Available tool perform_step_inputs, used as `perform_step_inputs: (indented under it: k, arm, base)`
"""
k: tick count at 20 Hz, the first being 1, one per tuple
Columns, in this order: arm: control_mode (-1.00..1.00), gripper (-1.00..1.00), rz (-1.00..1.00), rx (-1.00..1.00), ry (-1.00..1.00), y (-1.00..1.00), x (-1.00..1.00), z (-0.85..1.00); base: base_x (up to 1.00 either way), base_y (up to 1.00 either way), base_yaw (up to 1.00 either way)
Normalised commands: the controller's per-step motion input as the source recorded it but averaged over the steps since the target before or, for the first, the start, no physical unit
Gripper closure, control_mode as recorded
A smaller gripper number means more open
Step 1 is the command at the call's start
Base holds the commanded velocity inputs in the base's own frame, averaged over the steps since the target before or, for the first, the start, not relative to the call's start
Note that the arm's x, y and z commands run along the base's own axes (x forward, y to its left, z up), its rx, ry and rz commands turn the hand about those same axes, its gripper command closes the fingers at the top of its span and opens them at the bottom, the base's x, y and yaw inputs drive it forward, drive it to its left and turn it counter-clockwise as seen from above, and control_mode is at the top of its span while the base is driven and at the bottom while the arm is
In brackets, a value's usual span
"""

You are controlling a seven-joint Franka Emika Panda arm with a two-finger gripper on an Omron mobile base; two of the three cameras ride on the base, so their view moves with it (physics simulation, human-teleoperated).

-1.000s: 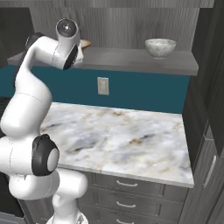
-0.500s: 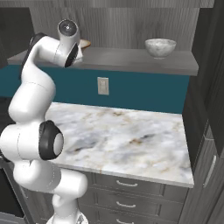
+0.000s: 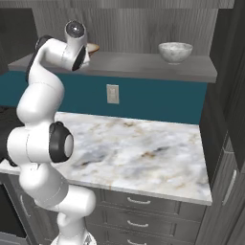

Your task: Take the smaller bowl and place it next to the appetizer plate on the dining counter , and place the larger bowl next to the plate with cooked food.

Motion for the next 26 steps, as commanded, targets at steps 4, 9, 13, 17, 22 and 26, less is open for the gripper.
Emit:
perform_step_inputs:
  k: [4, 9, 13, 17, 22, 26]
  arm:
    - [-1.0, -1.0, 0.04, 0.03, 0.0, 0.04, 0.3, -0.08]
    - [-1.0, -1.0, 0.05, 0.02, 0.0, 0.0, 0.34, -0.09]
    - [-1.0, -1.0, 0.03, 0.02, 0.0, 0.01, 0.32, -0.12]
    - [-1.0, -1.0, 0.02, 0.03, 0.0, 0.02, 0.29, -0.19]
    - [-1.0, -1.0, 0.01, 0.02, 0.0, 0.2, 0.23, -0.24]
    - [-1.0, -1.0, 0.0, 0.02, 0.0, 0.36, 0.17, -0.33]
  base:
    - [0.0, 0.0, 0.0]
    - [0.0, 0.0, 0.0]
    - [0.0, 0.0, 0.0]
    - [0.0, 0.0, 0.0]
    - [0.0, 0.0, 0.0]
    - [0.0, 0.0, 0.0]
